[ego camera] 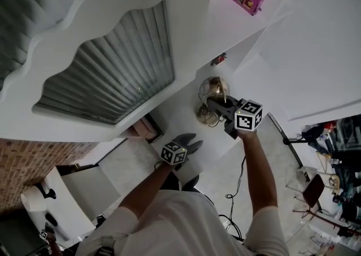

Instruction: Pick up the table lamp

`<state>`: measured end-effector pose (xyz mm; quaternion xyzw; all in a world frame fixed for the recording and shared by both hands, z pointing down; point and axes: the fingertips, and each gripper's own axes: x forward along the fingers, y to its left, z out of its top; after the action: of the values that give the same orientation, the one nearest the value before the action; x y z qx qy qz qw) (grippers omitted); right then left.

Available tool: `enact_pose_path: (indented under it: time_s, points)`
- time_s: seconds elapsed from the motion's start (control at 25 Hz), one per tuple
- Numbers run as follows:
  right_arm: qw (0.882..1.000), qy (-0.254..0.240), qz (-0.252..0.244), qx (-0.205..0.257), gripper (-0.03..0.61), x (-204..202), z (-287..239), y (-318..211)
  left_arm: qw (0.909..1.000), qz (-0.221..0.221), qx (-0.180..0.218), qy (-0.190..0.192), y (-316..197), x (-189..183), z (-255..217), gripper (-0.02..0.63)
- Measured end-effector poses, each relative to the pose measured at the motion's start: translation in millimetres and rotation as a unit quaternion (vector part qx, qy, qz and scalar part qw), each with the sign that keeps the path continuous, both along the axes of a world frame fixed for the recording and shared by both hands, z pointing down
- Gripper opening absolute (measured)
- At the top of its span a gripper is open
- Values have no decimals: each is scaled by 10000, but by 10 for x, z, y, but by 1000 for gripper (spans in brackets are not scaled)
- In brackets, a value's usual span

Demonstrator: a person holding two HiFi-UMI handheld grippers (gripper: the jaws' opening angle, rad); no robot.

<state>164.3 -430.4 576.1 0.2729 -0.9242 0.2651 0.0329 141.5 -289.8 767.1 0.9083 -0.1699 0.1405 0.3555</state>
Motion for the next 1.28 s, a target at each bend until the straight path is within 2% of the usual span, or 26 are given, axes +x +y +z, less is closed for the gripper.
enact_pose_path:
  time_s: [0.2,0.44,0.68,0.8,0.88,1.12,1.2,1.28]
  points:
    - [9989,-387,238,-79,11,49,-106,-12,9998,-83,-181,49,72,-40,71,226]
    - [9994,-211,256,-41,11,11,-172,170,9970,-309,-669,232,175,-95,232,229]
    - [9988,-194,443,39,11,-28,-334,503,9902,-582,-1207,383,341,-128,439,240]
    - [9980,-278,566,87,11,-29,-519,630,9838,-747,-1530,568,407,-111,522,263]
    - [9974,-308,626,154,11,-68,-651,721,9747,-972,-1842,817,419,-104,560,290]
    - [9972,-290,591,352,11,-221,-963,979,9361,-1650,-2652,1614,449,-49,663,356]
    - [9968,-388,563,410,11,-279,-1084,1046,9134,-1874,-2987,2035,443,-25,663,379]
    - [9964,-490,531,439,11,-332,-1187,1119,8846,-2121,-3295,2527,433,-27,632,391]
